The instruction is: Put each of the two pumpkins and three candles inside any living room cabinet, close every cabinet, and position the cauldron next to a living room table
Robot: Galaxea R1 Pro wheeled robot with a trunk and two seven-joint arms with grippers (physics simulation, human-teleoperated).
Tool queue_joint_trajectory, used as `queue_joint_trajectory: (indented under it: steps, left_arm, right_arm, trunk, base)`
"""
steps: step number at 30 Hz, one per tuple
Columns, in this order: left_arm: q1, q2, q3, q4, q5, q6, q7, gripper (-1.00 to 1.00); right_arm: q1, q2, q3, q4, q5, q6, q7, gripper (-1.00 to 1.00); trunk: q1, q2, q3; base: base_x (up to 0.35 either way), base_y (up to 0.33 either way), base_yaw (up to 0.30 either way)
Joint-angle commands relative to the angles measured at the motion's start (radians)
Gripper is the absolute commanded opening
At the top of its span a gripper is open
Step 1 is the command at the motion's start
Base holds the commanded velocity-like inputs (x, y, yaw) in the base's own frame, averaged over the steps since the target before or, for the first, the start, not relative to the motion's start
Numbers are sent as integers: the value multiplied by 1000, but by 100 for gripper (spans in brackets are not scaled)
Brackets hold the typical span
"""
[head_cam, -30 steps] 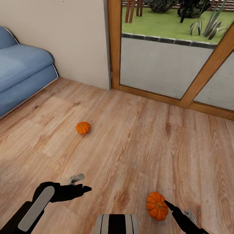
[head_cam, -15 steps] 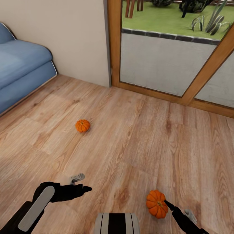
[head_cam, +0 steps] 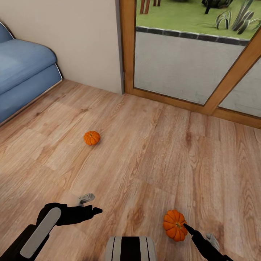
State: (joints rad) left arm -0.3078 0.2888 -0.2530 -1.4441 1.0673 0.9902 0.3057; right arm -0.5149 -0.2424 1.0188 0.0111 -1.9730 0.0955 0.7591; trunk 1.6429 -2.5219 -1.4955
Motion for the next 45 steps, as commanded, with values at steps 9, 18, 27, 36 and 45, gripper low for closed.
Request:
queue_joint_trajectory:
  steps: [9, 18, 27, 36, 45]
  left_arm:
    - [-1, 1, -2, -1, 11, 1, 10, 100]
    - [-1, 0, -2, -1, 11, 1, 10, 100]
    - [-1, 0, -2, -2, 11, 1, 10, 100]
    - [-1, 0, -2, -2, 11, 1, 10, 100]
    - [-1, 0, -3, -1, 11, 1, 10, 100]
  right_arm:
    - [0, 0, 5, 1, -10, 10, 4, 100]
    - [0, 0, 5, 1, -10, 10, 5, 100]
    - [0, 0, 4, 1, -10, 10, 5, 100]
    - [0, 0, 5, 1, -10, 10, 5, 100]
    - [0, 0, 4, 1, -10, 9, 5, 100]
  trunk:
    - [0, 0, -1]
    - [1, -1, -8]
    - [3, -2, -24]
    - [3, -2, -24]
    - [3, -2, -24]
  base:
    - [0, 0, 0]
    - [0, 0, 0]
    - [0, 0, 0]
    - [-2, 0, 0]
    - [-58, 40, 0]
